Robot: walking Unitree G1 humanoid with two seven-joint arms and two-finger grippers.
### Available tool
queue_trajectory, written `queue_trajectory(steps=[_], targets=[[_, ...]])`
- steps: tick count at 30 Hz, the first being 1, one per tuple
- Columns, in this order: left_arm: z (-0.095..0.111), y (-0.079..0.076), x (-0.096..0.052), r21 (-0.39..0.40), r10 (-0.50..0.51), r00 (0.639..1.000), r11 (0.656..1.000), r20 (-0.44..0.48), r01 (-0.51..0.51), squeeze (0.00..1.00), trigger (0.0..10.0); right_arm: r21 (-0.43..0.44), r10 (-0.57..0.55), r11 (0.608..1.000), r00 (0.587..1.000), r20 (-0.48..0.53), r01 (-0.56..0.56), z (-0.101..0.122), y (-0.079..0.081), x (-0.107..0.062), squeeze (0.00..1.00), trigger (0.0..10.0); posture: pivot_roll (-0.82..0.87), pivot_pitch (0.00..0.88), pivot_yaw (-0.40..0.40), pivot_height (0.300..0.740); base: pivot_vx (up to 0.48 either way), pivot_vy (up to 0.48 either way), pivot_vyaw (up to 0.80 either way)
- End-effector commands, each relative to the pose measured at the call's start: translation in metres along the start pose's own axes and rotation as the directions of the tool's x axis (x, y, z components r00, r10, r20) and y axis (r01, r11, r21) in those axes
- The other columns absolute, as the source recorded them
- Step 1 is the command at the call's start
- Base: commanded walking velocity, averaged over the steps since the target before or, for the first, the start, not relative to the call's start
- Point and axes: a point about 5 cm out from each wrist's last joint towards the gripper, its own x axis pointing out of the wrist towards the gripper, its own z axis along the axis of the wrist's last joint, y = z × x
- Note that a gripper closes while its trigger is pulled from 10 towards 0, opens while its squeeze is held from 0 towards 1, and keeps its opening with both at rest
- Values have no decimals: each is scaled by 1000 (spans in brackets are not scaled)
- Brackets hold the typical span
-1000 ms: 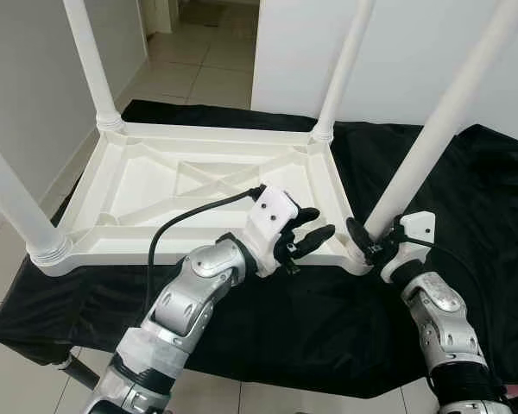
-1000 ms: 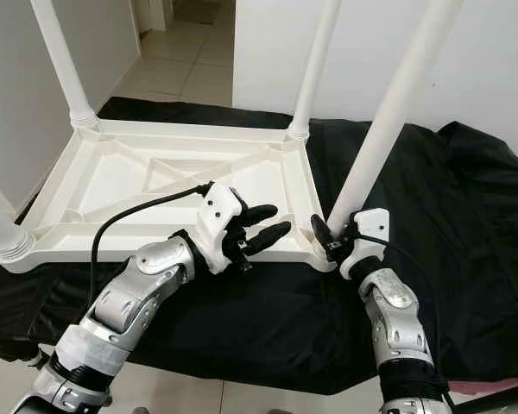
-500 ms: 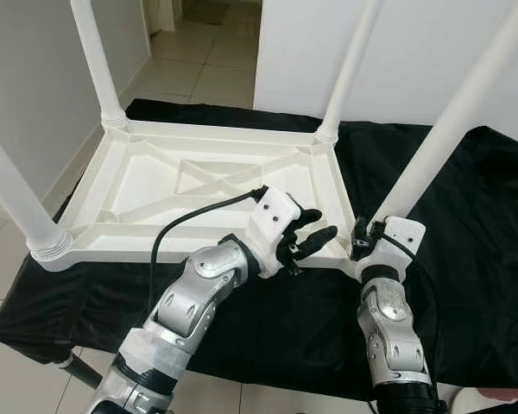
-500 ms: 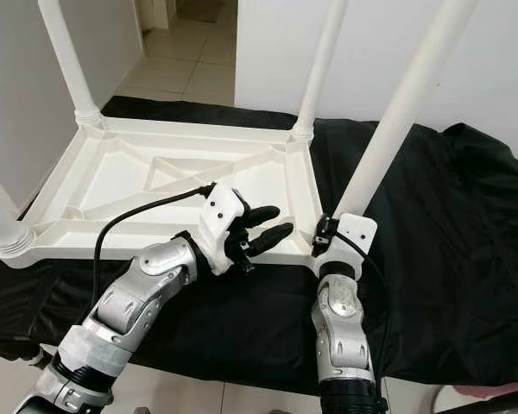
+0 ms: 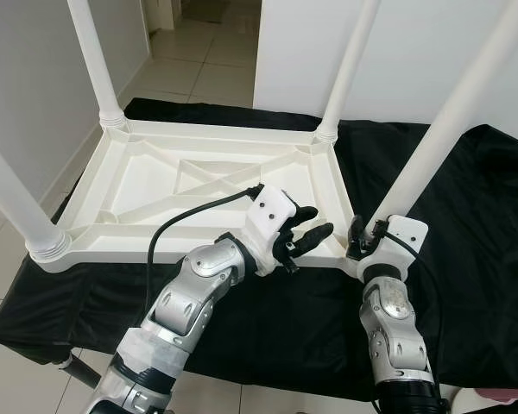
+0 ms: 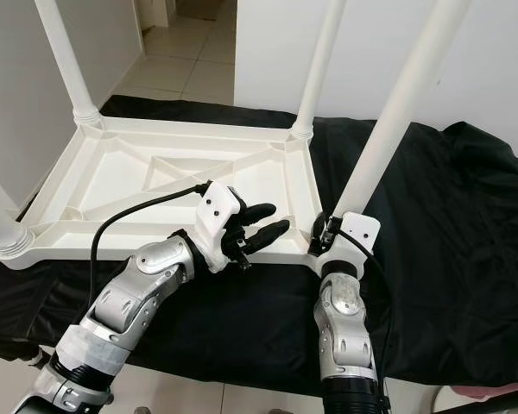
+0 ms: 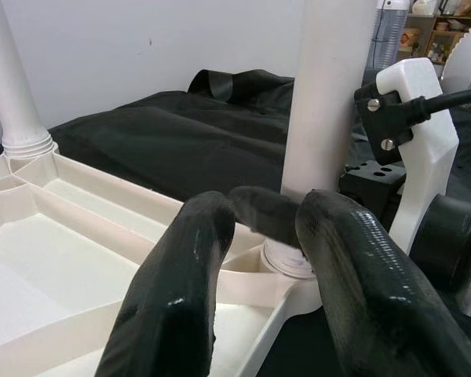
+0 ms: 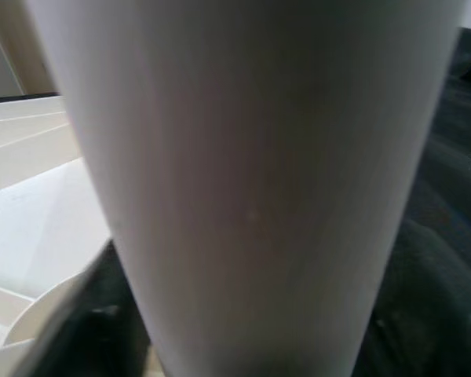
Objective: Building children table
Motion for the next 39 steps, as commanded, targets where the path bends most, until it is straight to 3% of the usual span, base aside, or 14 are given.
queue_trajectory(steps=[1, 3, 6, 11, 12, 15, 17, 19, 23, 27, 28, 30, 32, 39], targets=[[-2, 1, 0, 7, 11, 1000, 1000, -19, -11, 0, 10000, 13, 34, 999, 999, -3, -34, -1, -7, 0, 1000, 10000, -68, 0, -52, 740, 0, 0, 0], [-2, 1, 0, 7, 11, 1000, 1000, -19, -11, 0, 10000, 13, 34, 999, 999, -3, -34, -1, -7, 0, 1000, 10000, -68, 0, -52, 740, 0, 0, 0], [-5, 2, -4, 18, 20, 999, 1000, -36, -19, 0, 10000, 17, 198, 980, 980, -15, -198, -2, -19, 0, 1000, 10000, -70, 0, -48, 740, 0, 0, 0], [-6, 0, -4, 14, 10, 999, 1000, -39, -10, 0, 10000, -13, 258, 966, 966, -26, -259, -2, -27, 0, 1000, 10000, -75, 0, -46, 740, 0, 0, 0], [-7, -4, -5, 13, -11, 999, 1000, -44, 12, 0, 10000, -34, 302, 952, 953, -25, -303, 0, -31, 1, 0, 10000, -81, 0, -42, 740, 0, 0, 0], [-10, -13, -6, 0, -59, 997, 998, -56, 59, 0, 10000, -60, 448, 892, 894, -30, -449, 6, -37, 3, 0, 10000, -81, 0, -42, 740, 0, 0, 0], [-11, -14, -6, -3, -63, 996, 998, -56, 63, 0, 10000, -54, 471, 880, 882, -30, -472, 7, -38, 3, 0, 10000, -81, 0, -42, 740, 0, 0, 0], [-11, -16, -6, -2, -70, 996, 998, -60, 70, 0, 10000, -78, 547, 832, 836, -39, -549, 9, -39, 3, 0, 10000, -91, 0, -25, 740, 0, 0, 0], [-11, -16, -5, 3, -76, 995, 997, -62, 76, 0, 10000, -82, 630, 770, 774, -58, -633, 13, -43, 6, 0, 10000, -90, 0, -19, 740, 0, 0, 0], [-10, -15, -4, 5, -75, 995, 997, -60, 75, 0, 10000, -88, 668, 734, 739, -89, -674, 12, -44, 11, 0, 10000, -87, 0, -15, 740, 0, 0, 0], [-10, -14, -3, 7, -75, 995, 997, -59, 76, 0, 10000, -107, 697, 698, 706, -124, -708, 12, -44, 17, 0, 7882, -91, 0, -14, 740, 0, 0, 0], [-10, -14, -3, 7, -75, 995, 997, -59, 76, 0, 10000, -107, 697, 698, 706, -124, -708, 12, -44, 17, 0, 7882, -91, 0, -14, 740, 0, 0, 0], [-9, -15, -1, 12, -75, 996, 997, -54, 76, 0, 10000, -130, 714, 668, 681, -166, -732, 10, -44, 26, 0, 0, -85, 0, -24, 740, 0, 0, 0], [-7, -16, 1, 12, -63, 997, 998, -45, 64, 0, 10000, -100, 712, 670, 675, -193, -736, 3, -47, 27, 0, 0, -76, 0, -40, 740, 0, 0, 0]])
